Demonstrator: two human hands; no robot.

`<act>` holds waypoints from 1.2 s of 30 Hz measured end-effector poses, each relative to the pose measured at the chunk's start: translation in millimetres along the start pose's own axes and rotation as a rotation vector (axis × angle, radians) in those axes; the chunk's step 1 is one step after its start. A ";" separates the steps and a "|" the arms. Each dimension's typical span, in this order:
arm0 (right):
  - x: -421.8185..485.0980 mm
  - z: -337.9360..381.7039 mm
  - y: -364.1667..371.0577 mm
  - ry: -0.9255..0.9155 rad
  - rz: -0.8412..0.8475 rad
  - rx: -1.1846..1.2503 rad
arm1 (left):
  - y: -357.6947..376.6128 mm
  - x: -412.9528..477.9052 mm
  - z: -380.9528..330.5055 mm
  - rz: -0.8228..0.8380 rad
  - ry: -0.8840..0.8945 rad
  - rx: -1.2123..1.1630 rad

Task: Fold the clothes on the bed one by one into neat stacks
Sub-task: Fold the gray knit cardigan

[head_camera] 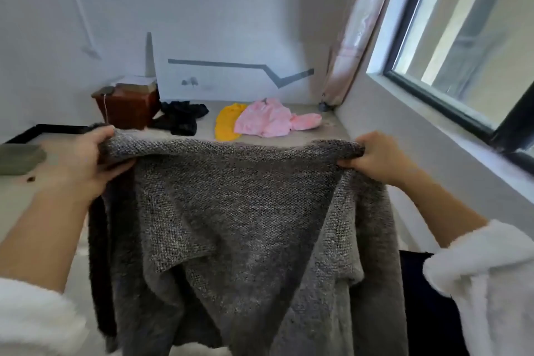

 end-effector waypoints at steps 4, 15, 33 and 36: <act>26.7 -39.1 22.4 0.163 0.007 -0.621 | 18.3 35.7 40.0 0.044 -0.228 0.230; 85.5 -43.5 -56.0 0.343 -0.476 0.199 | 90.9 76.0 -63.6 0.125 0.136 0.026; -125.6 -107.5 256.4 0.420 0.398 -0.074 | -107.5 -8.6 297.1 -0.131 -0.584 0.442; -187.5 -111.7 308.1 0.506 0.621 -0.099 | -144.4 -58.9 351.9 -0.190 -0.802 0.467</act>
Point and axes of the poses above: each hand's wrist, its own x-axis towards the middle knuckle, its own y-axis out of the palm, z = x × y, the point moved 9 cm from there along x, towards the middle knuckle, and after that the axes turned 3 degrees about -y, right-handed, at the moved point
